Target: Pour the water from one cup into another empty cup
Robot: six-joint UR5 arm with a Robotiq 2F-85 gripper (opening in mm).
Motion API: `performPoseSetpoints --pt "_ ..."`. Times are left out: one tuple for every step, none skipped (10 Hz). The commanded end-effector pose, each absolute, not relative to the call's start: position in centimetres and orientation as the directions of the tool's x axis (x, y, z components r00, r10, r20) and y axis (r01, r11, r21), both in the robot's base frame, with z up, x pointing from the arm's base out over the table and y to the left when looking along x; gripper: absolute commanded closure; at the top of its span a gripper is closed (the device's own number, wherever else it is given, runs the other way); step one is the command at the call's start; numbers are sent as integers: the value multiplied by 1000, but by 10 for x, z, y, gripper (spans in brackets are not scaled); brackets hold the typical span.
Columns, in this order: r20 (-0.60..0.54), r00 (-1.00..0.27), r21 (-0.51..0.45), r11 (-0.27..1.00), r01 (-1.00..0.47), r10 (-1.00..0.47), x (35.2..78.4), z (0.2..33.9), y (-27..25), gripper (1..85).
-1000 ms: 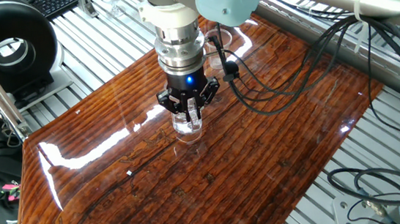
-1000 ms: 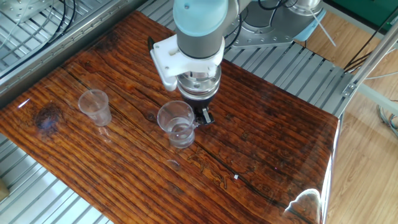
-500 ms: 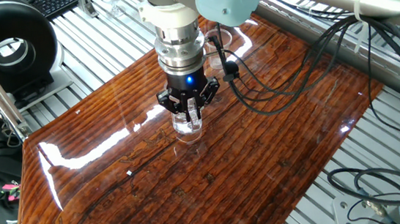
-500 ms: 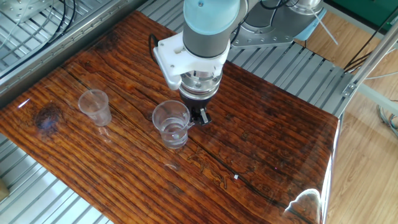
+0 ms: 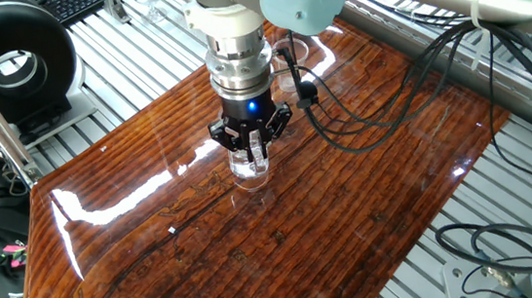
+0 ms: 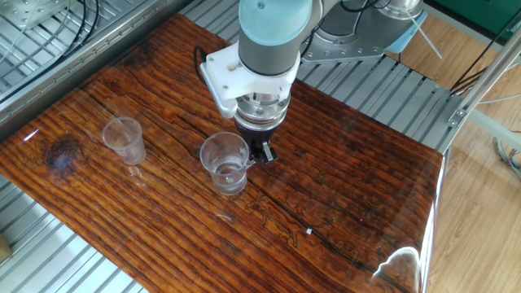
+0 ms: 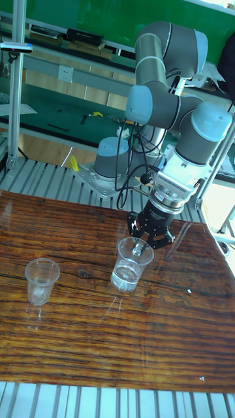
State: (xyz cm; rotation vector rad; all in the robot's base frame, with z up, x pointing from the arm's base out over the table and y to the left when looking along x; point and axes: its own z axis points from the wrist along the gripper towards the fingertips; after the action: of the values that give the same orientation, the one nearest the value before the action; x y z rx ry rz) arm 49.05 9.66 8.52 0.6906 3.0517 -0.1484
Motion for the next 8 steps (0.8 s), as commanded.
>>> performPoseSetpoints --pt "-22 -901 -67 898 434 433 490 83 100 840" --pt "-23 -901 -64 899 434 433 490 83 101 840" --pt "-19 -906 -58 904 424 424 490 82 103 840" --pt "-13 -908 -54 907 419 419 490 82 104 833" --pt "-11 -910 -54 909 414 414 489 81 104 827" --pt "-7 -912 -52 911 409 409 488 81 104 813" --pt "-4 -914 -43 913 405 405 489 81 107 800" --pt "-3 -915 -42 914 403 403 489 81 107 790"
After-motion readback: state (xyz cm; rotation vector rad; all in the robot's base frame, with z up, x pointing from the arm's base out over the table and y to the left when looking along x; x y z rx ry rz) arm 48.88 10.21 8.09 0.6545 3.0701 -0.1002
